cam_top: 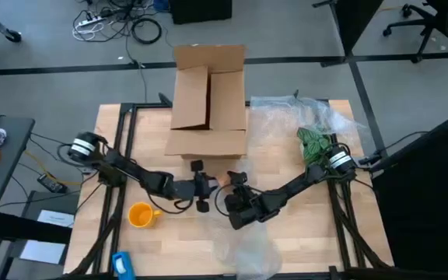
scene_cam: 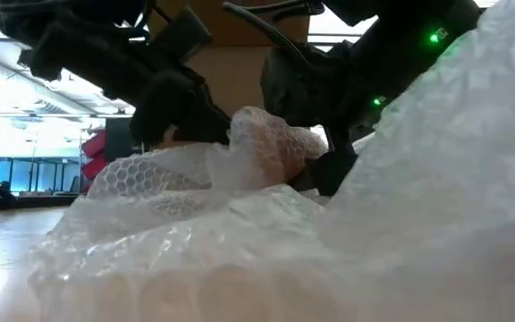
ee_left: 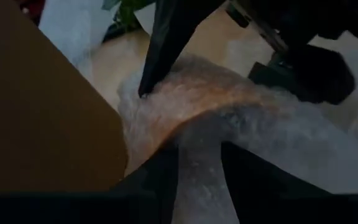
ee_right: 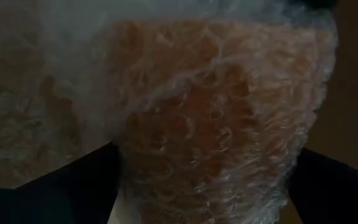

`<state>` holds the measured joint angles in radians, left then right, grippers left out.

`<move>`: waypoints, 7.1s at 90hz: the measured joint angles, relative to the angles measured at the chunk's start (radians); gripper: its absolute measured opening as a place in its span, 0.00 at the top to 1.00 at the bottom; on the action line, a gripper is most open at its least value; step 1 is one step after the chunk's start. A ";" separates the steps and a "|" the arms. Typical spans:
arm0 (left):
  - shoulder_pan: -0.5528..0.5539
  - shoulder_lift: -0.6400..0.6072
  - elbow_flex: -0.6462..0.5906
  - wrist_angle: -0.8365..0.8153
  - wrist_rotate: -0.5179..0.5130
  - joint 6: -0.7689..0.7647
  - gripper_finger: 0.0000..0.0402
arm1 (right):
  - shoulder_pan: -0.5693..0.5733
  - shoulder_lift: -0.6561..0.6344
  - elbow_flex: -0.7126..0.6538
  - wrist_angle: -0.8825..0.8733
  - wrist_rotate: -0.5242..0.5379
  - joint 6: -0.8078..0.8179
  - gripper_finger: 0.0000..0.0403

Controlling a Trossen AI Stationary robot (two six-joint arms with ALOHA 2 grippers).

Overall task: Wrap mug
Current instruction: Wrap the orange cup with the bubble wrap

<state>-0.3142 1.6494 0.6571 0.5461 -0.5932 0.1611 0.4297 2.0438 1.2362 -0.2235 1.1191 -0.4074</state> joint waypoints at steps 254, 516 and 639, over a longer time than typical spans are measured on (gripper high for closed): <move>-0.003 0.190 -0.005 0.394 -0.306 0.988 0.98 | 0.034 -0.146 -0.046 -0.436 -0.947 1.034 0.07; -0.022 0.189 -0.007 0.188 -0.432 0.803 0.98 | -0.090 -0.713 -0.205 -0.780 -1.068 1.029 0.22; -0.026 0.189 -0.005 0.169 -0.434 0.799 0.98 | -0.224 -0.727 -0.290 -0.221 -1.886 0.747 1.00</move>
<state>-0.3405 1.8381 0.6518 0.7155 -1.0271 0.9604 0.2053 1.3165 0.9459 -0.4449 -0.7668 0.3396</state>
